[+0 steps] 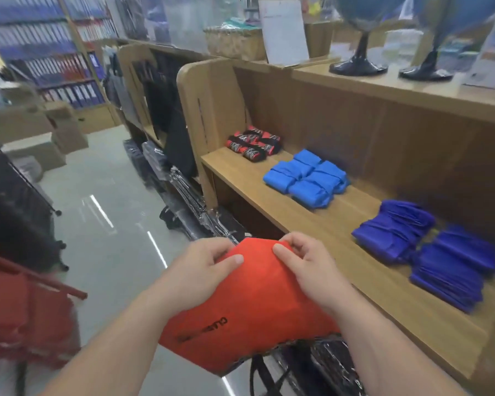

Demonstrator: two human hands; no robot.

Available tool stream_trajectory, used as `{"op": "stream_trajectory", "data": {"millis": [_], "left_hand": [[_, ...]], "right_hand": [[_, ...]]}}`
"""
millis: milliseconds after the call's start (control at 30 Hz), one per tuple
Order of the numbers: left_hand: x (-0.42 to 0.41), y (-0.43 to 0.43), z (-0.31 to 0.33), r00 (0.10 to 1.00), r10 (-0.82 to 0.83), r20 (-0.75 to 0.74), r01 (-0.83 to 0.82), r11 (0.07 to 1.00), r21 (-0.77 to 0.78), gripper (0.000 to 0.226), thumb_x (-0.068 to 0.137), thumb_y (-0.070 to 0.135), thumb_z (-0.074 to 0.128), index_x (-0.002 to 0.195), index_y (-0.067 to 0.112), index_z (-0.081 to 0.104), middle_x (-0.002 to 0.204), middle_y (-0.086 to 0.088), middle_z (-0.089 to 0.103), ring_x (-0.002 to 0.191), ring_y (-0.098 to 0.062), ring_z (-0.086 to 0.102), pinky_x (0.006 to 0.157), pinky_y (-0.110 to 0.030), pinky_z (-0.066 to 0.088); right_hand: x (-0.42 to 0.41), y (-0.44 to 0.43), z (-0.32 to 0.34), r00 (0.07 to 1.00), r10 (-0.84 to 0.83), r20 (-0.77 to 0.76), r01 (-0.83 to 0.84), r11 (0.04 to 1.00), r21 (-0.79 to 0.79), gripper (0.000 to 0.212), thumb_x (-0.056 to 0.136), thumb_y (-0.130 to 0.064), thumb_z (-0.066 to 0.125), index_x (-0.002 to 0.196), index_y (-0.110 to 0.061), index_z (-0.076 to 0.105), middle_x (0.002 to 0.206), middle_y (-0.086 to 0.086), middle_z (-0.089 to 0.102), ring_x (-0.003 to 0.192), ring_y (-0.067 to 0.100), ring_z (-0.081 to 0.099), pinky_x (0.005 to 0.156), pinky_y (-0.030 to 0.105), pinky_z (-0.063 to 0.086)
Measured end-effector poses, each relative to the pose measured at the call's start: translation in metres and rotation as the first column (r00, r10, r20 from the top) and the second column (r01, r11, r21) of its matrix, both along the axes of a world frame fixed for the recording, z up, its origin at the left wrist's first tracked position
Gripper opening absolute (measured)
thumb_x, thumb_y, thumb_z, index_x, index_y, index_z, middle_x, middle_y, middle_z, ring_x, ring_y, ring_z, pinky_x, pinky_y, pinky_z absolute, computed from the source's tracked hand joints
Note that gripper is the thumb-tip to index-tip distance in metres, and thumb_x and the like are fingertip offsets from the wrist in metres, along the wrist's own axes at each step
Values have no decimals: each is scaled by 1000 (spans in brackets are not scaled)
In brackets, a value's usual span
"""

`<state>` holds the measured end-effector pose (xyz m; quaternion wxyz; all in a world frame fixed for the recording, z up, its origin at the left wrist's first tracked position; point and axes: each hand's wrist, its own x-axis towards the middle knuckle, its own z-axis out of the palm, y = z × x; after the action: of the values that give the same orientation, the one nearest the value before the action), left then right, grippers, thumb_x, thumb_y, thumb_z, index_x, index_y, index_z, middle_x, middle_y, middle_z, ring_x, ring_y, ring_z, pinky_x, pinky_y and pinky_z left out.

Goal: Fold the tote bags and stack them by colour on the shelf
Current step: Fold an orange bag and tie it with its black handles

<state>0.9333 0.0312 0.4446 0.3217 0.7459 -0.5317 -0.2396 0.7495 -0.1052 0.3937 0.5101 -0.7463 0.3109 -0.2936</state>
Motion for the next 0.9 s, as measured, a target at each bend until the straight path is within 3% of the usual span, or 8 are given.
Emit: {"op": "stream_trajectory", "data": {"millis": [133, 333, 500, 567, 633, 667, 767, 900], "left_hand": [[48, -52, 29, 998, 68, -7, -68, 987, -142, 28, 92, 43, 58, 81, 18, 66, 75, -6, 62, 71, -23, 60, 71, -47, 52], [128, -104, 67, 951, 95, -295, -199, 917, -346, 24, 94, 29, 68, 79, 10, 69, 70, -19, 60, 63, -16, 54, 64, -32, 41], [194, -177, 61, 855, 65, -514, -254, 917, -306, 23, 98, 21, 63, 77, 14, 70, 72, -8, 63, 65, -20, 55, 65, -33, 43], [215, -211, 53, 778, 48, -626, -279, 919, -277, 21, 98, 19, 61, 81, 14, 73, 78, -6, 70, 69, -20, 61, 69, -32, 48], [229, -245, 49, 676, 35, -736, -309, 921, -239, 19, 99, 18, 60, 85, 14, 72, 81, -2, 75, 74, -16, 67, 70, -30, 54], [235, -262, 47, 623, 38, -782, -332, 918, -219, 14, 100, 18, 60, 93, 14, 72, 86, -1, 77, 80, -16, 69, 75, -32, 56], [242, -304, 36, 460, 70, -885, -451, 877, -165, 33, 101, 23, 61, 130, 9, 61, 118, -2, 71, 103, -18, 68, 97, -40, 52], [226, -328, 0, 485, 136, -864, -454, 883, -116, 19, 106, 25, 48, 97, 15, 62, 101, -5, 69, 99, -26, 65, 90, -39, 55]], "right_hand": [[44, -64, 33, 997, 72, 31, -73, 997, 24, 15, 96, -33, 68, 85, -23, 67, 75, 3, 64, 70, 10, 54, 68, 37, 46], [52, -139, 72, 969, 78, -235, -108, 987, -116, 16, 90, -33, 74, 85, -20, 67, 74, -7, 66, 67, 4, 57, 65, 27, 46], [43, -187, 86, 904, -196, -379, 119, 969, -219, 19, 84, -37, 78, 83, -19, 72, 78, -1, 72, 73, 19, 66, 77, 40, 53], [44, -191, 90, 909, -314, -274, 292, 949, -119, 44, 70, -56, 84, 89, -17, 73, 83, 5, 76, 74, 27, 69, 77, 45, 56], [50, -193, 89, 852, -518, -81, 523, 851, 58, 66, 59, -64, 85, 101, -15, 71, 86, 7, 76, 71, 17, 69, 69, 31, 55], [56, -191, 90, 789, -614, -30, 615, 787, 53, 58, 66, -56, 85, 107, -17, 69, 91, 4, 76, 75, 12, 67, 70, 26, 53], [69, -182, 95, 526, -848, -66, 794, 517, -320, 37, 85, -34, 79, 119, -26, 65, 109, -9, 68, 101, 7, 61, 90, 29, 45], [92, -163, 84, 361, -932, -21, 662, 272, -698, 40, 83, -40, 77, 115, -17, 68, 115, 2, 66, 112, 22, 55, 102, 40, 40]]}}
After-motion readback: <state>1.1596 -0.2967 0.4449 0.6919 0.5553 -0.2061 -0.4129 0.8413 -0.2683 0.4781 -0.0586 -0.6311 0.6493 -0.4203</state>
